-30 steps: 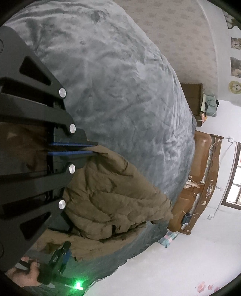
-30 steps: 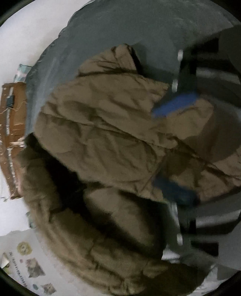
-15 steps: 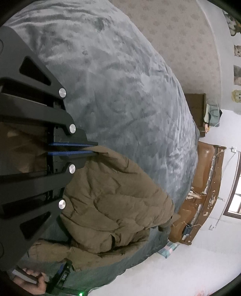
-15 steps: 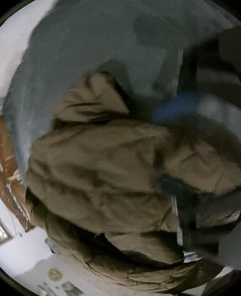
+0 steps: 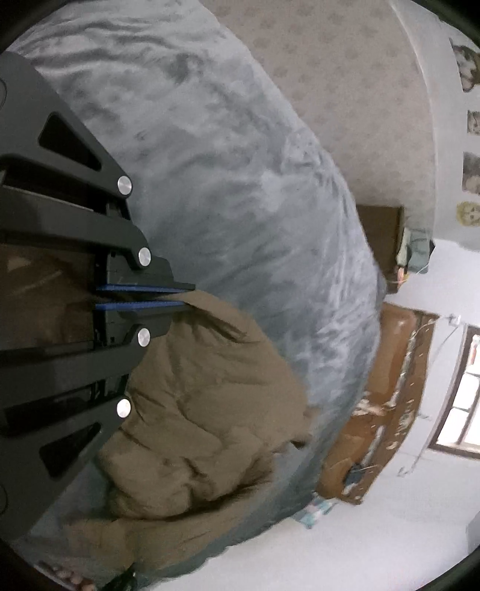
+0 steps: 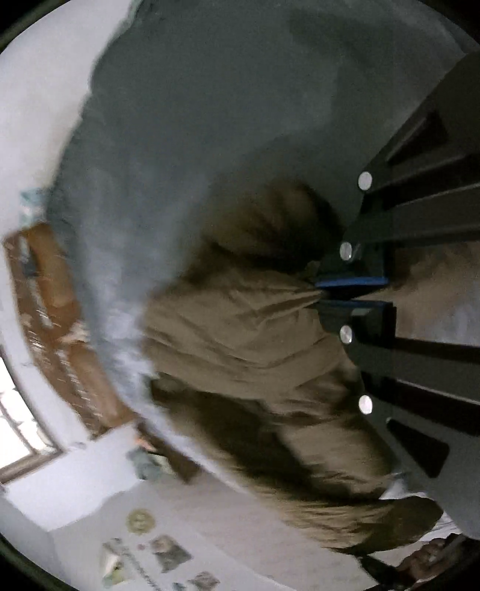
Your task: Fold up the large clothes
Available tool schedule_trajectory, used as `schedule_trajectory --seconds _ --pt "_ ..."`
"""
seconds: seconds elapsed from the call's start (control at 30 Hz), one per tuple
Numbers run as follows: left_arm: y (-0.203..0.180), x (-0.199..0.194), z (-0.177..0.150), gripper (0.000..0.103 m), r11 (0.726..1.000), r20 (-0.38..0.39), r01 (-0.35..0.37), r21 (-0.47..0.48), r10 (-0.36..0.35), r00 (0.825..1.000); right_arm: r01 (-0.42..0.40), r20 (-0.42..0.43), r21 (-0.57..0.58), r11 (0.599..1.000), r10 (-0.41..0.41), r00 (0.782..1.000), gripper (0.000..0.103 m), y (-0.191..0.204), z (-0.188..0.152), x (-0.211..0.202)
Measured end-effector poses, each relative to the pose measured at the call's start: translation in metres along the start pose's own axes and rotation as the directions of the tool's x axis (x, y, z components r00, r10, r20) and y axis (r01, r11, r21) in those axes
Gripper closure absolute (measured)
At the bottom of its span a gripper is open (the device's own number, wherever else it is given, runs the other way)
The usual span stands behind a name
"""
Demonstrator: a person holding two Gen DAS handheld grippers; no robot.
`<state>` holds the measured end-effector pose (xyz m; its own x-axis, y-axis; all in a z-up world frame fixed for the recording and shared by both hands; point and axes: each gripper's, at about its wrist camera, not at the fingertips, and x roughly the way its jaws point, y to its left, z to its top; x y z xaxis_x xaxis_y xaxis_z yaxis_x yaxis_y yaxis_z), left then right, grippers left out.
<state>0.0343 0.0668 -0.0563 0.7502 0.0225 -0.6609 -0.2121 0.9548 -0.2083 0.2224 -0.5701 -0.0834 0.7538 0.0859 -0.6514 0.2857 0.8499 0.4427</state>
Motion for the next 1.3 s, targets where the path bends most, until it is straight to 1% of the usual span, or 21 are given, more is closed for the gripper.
schedule_trajectory --seconds 0.13,0.27,0.33,0.37,0.4,0.43,0.47,0.5,0.57,0.6,0.63,0.67,0.73,0.83,0.9,1.0,1.07,1.1,1.17,1.23,1.3 --pt "0.022 -0.007 0.041 0.101 0.996 0.056 -0.084 0.036 0.082 0.995 0.076 0.065 0.049 0.996 -0.079 0.995 0.098 -0.056 0.078 -0.027" --pt "0.041 0.001 0.070 0.101 0.985 0.077 -0.163 0.055 0.158 0.984 0.159 0.099 0.098 0.982 -0.169 0.981 0.098 -0.110 0.119 -0.034" --pt "0.051 0.009 0.082 0.101 0.975 0.086 -0.208 0.072 0.202 0.976 0.219 0.120 0.100 0.971 -0.230 0.966 0.098 -0.141 0.107 -0.036" --pt "0.054 0.013 0.086 0.101 0.972 0.086 -0.223 0.074 0.216 0.973 0.251 0.132 0.103 0.962 -0.263 0.956 0.103 -0.148 0.107 -0.033" --pt "0.058 0.017 0.090 0.101 0.968 0.084 -0.240 0.075 0.234 0.969 0.311 0.156 0.112 0.944 -0.326 0.932 0.103 -0.157 0.106 -0.036" --pt "0.064 0.024 0.095 0.100 0.962 0.081 -0.261 0.076 0.255 0.964 0.355 0.181 0.123 0.927 -0.373 0.910 0.103 -0.175 0.078 -0.044" --pt "0.066 0.032 0.099 0.099 0.957 0.075 -0.279 0.082 0.273 0.959 0.376 0.188 0.143 0.916 -0.398 0.898 0.103 -0.181 0.074 -0.047" --pt "0.069 0.045 0.103 0.094 0.952 0.051 -0.290 0.099 0.286 0.957 0.400 0.189 0.165 0.902 -0.427 0.884 0.100 -0.189 0.078 -0.051" --pt "0.075 0.062 0.106 0.072 0.958 0.001 -0.265 0.109 0.267 0.964 0.412 0.177 0.171 0.895 -0.439 0.881 0.098 -0.195 0.081 -0.047" --pt "0.075 0.066 0.106 0.042 0.957 -0.008 -0.268 0.109 0.271 0.963 0.390 0.163 0.157 0.907 -0.413 0.896 0.083 -0.192 0.083 -0.043" --pt "0.075 0.063 0.105 0.022 0.951 0.024 -0.291 0.100 0.290 0.957 0.370 0.167 0.139 0.919 -0.390 0.906 0.064 -0.189 0.076 -0.045" --pt "0.075 0.057 0.101 0.018 0.950 0.056 -0.299 0.089 0.295 0.954 0.349 0.182 0.118 0.929 -0.366 0.913 0.028 -0.180 0.072 -0.045" --pt "0.068 0.046 0.094 0.009 0.950 0.088 -0.306 0.065 0.300 0.950 0.267 0.212 0.051 0.962 -0.272 0.939 0.023 -0.159 0.061 -0.039" --pt "0.042 0.032 0.074 0.005 0.970 0.100 -0.235 0.067 0.228 0.968 0.219 0.144 -0.060 0.974 -0.208 0.967 0.023 -0.135 0.021 -0.039" --pt "0.017 0.025 0.053 0.005 0.977 0.080 -0.188 0.096 0.181 0.980 0.177 0.101 -0.150 0.973 -0.163 0.981 0.023 -0.099 0.003 -0.027" --pt "-0.017 0.028 0.023 0.004 0.984 0.006 -0.126 0.129 0.126 0.992 0.025 -0.002 -0.194 0.981 -0.026 1.000 0.023 -0.052 -0.009 -0.007" --pt "-0.045 0.034 -0.005 0.003 0.983 -0.071 -0.095 0.155 0.107 0.992 -0.077 -0.116 -0.143 0.987 0.060 0.991 0.023 -0.030 -0.019 0.014" --pt "-0.057 0.038 -0.015 0.003 0.983 -0.099 -0.073 0.167 0.090 0.991 -0.138 -0.205 -0.100 0.985 0.116 0.972 0.023 -0.018 -0.028 0.029" --pt "-0.083 0.056 -0.038 0.003 0.970 -0.185 -0.030 0.243 0.077 0.980 -0.128 -0.297 -0.084 0.988 0.098 0.950 0.023 -0.004 -0.045 0.049" --pt "-0.099 0.072 -0.055 0.003 0.942 -0.209 -0.057 0.331 0.132 0.969 0.012 -0.341 -0.141 0.990 -0.060 0.938 0.023 -0.004 -0.055 0.071" --pt "-0.105 0.084 -0.064 0.003 0.929 -0.234 -0.056 0.367 0.150 0.961 0.109 -0.345 -0.138 0.984 -0.151 0.926 0.023 -0.019 -0.054 0.080"
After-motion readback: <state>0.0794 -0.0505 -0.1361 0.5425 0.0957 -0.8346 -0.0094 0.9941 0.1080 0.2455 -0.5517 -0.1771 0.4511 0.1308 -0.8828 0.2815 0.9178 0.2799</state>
